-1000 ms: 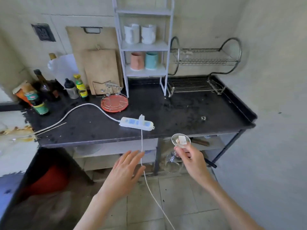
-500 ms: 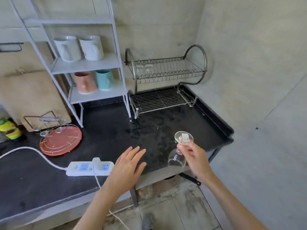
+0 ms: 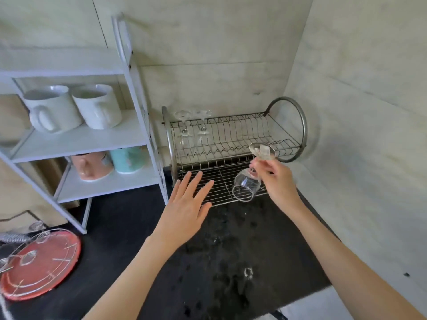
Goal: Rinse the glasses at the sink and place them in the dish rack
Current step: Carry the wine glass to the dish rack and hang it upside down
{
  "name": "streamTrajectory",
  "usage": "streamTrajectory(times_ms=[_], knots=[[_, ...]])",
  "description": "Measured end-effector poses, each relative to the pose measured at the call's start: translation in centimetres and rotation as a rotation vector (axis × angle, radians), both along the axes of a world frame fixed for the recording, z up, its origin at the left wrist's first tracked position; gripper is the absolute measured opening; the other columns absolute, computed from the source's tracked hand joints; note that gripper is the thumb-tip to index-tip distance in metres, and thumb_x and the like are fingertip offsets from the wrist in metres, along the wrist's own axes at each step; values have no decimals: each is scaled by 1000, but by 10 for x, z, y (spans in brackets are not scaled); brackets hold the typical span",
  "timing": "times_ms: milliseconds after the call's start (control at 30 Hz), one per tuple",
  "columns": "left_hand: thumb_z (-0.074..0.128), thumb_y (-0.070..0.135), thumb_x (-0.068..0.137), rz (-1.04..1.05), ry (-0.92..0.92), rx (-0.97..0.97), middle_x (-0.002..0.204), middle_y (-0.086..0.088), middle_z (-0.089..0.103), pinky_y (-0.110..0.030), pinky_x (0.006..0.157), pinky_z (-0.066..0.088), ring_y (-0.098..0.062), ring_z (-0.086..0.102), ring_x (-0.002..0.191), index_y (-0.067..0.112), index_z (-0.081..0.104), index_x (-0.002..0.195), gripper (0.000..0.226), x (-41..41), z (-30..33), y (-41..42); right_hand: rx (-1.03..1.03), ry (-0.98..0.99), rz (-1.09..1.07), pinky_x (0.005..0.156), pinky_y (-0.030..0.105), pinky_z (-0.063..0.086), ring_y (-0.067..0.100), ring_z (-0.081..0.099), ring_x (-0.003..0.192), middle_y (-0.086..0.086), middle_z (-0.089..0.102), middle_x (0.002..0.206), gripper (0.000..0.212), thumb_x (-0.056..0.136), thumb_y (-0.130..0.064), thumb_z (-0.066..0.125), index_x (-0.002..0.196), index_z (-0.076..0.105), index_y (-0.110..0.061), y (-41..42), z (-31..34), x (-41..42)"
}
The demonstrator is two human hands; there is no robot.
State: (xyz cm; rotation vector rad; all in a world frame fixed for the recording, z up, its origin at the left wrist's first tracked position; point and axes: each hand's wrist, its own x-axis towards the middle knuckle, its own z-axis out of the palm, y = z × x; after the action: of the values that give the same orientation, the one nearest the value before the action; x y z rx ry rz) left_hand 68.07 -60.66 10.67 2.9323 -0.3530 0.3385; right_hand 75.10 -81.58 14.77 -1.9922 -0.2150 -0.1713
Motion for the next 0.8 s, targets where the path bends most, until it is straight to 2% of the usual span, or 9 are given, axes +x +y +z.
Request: streamTrajectory(times_ms=[100,167,233,300,367,433,567,700,800], knots=[[41,34,97,64,14,-6,154,-8,15,-40,111,-2,-31,7,143,23,21,146,54,37,3,-6,-31,-104,29,78,9,46,-3,58,85,-7,64,96,23,95,-26,50,108,63,-11,6,19,65],[35,37,97,143,35,8,155,-6,9,-38,111,-6,-29,2,144,26,14,147,55,55,-3,-8,-38,-133,59,81,16,49,4,60,84,-6,63,95,25,95,-26,50,109,63,-9,12,25,105],[30,40,96,206,63,45,152,-10,23,-44,110,3,-33,16,141,25,19,146,54,66,-8,-11,-54,-130,95,85,23,49,9,61,88,-5,63,95,26,96,-27,50,109,63,-8,21,27,142],[27,41,92,263,77,114,145,-11,39,-49,107,20,-35,35,133,22,28,143,54,74,-13,-13,-80,-105,129,85,24,49,8,61,87,-4,63,95,27,96,-27,50,111,63,-7,31,23,174],[28,40,90,309,84,138,140,-11,45,-51,103,28,-34,43,129,21,33,140,54,79,-14,-15,-110,-71,172,85,26,50,10,63,88,0,66,98,27,96,-27,50,110,63,-7,42,14,198],[29,39,89,340,79,148,141,-9,46,-53,104,29,-32,43,129,20,37,139,54,81,-15,-17,-178,-64,215,83,25,50,15,64,92,3,67,104,28,97,-27,49,112,62,-7,52,1,215],[30,37,90,370,62,144,142,-5,44,-51,107,27,-28,42,131,20,37,139,53,82,-19,-19,-269,-64,293,83,21,45,14,62,96,3,66,110,29,97,-26,49,114,62,-6,65,-17,229],[59,28,85,353,-4,95,140,-5,47,-54,106,29,-28,44,129,19,40,138,56,83,-19,-20,-247,-55,325,88,23,45,16,62,99,5,67,110,27,96,-24,50,113,63,-7,70,-25,235],[67,24,80,367,-5,61,139,-5,47,-54,106,32,-28,44,129,19,41,137,63,84,-18,-22,-231,-58,334,89,24,45,16,62,101,4,67,110,27,96,-25,51,112,63,-7,69,-27,237]])
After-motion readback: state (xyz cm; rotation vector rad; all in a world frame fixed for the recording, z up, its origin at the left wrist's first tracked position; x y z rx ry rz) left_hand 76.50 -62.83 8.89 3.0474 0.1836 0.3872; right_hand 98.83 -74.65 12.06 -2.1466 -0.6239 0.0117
